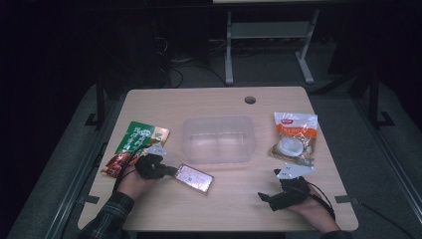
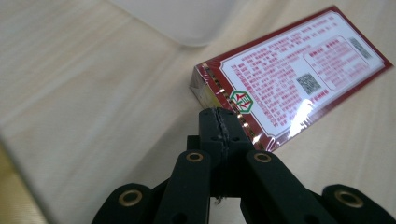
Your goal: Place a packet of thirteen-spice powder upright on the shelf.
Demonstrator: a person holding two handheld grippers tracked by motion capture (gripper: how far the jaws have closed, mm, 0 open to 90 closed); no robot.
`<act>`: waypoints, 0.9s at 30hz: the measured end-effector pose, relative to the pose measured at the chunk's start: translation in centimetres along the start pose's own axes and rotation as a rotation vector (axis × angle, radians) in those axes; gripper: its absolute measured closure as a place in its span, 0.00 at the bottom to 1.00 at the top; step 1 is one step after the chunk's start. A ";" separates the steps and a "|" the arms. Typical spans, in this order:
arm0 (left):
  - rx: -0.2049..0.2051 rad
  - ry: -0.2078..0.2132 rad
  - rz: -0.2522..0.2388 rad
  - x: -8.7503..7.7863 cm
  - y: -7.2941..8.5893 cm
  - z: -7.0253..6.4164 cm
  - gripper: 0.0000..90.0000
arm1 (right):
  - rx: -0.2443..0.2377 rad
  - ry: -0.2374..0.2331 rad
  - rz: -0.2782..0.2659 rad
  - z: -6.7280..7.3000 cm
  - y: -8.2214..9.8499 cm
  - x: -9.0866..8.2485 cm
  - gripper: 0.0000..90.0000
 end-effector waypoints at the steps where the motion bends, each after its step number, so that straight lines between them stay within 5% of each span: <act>1: 0.008 0.011 0.002 -0.1 0.1 -0.6 1.00 | 0.000 0.001 0.000 0.0 0.0 0.0 0.01; 14: 0.088 0.118 0.016 0.5 -0.5 -3.8 1.00 | 0.003 -0.008 0.004 0.1 0.0 0.1 0.01; 27: 0.160 0.168 0.002 1.9 -1.7 -6.8 1.00 | -0.005 -0.031 0.021 0.2 0.1 0.3 0.01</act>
Point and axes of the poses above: each handheld gripper's, and its own axes: x roughly forward along the jaws, y roughly out of its underside, z roughly to its left, the point moved 6 cm from there along x, roughly forward along the jaws, and after that the axes turned 9 degrees about -y, right-handed, at the moved point
